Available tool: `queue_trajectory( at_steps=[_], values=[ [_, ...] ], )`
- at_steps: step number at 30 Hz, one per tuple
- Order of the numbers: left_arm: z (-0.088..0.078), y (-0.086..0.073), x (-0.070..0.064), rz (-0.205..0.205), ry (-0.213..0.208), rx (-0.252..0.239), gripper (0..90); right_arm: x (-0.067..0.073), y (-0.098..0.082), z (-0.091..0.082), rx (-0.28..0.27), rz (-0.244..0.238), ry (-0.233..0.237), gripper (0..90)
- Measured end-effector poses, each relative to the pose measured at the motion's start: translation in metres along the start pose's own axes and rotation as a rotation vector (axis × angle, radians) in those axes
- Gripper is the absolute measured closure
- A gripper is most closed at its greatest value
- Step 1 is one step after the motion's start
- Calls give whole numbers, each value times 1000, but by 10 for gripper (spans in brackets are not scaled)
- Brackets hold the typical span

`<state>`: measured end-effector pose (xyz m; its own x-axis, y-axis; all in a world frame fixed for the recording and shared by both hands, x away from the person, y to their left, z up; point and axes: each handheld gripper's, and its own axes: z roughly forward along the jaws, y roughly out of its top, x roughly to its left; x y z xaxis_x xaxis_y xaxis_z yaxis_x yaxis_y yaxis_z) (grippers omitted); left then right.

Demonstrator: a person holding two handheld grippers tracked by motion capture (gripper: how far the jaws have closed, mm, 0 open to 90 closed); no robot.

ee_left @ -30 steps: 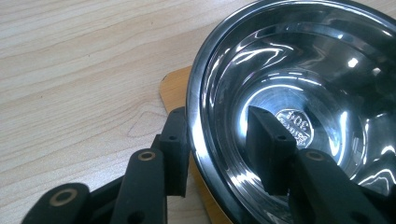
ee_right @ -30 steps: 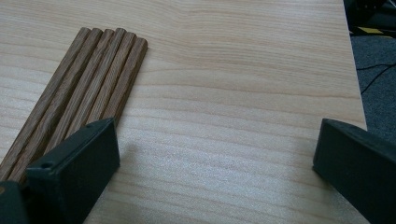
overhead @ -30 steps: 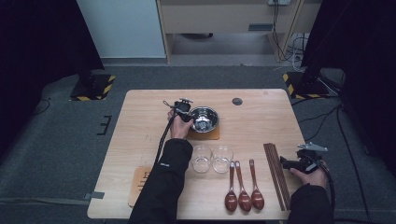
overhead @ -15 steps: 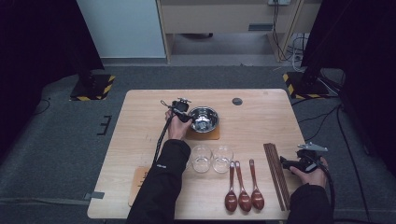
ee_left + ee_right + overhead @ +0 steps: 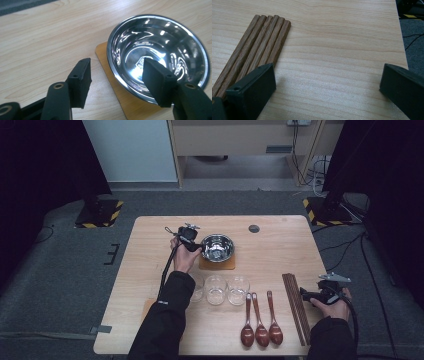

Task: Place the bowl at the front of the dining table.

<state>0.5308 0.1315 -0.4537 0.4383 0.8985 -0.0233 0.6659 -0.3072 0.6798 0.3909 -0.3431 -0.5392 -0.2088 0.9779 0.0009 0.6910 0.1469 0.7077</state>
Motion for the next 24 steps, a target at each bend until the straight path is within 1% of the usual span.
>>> queue_trajectory(
  at_steps=[2, 6, 12, 17, 21, 24],
  values=[
    [-7, 0, 0, 2, -9, -15, 396, 0, 0, 0, 0, 0, 0, 4],
    [-20, 0, 0, 3, -14, -46, 388, 0, 0, 0, 0, 0, 0, 4],
    [-40, -1, -2, 19, -31, -98, 363, 0, 0, 0, 0, 0, 0, 4],
    [-56, -6, -3, 35, -48, -128, 344, 0, 0, 0, 0, 0, 0, 4],
    [-67, -11, -2, 20, -61, -153, 328, 0, 0, 0, -1, 0, -2, 7],
    [-76, -16, -1, 30, -62, -167, 322, 0, 0, 0, 0, 0, -3, 7]
  ],
)
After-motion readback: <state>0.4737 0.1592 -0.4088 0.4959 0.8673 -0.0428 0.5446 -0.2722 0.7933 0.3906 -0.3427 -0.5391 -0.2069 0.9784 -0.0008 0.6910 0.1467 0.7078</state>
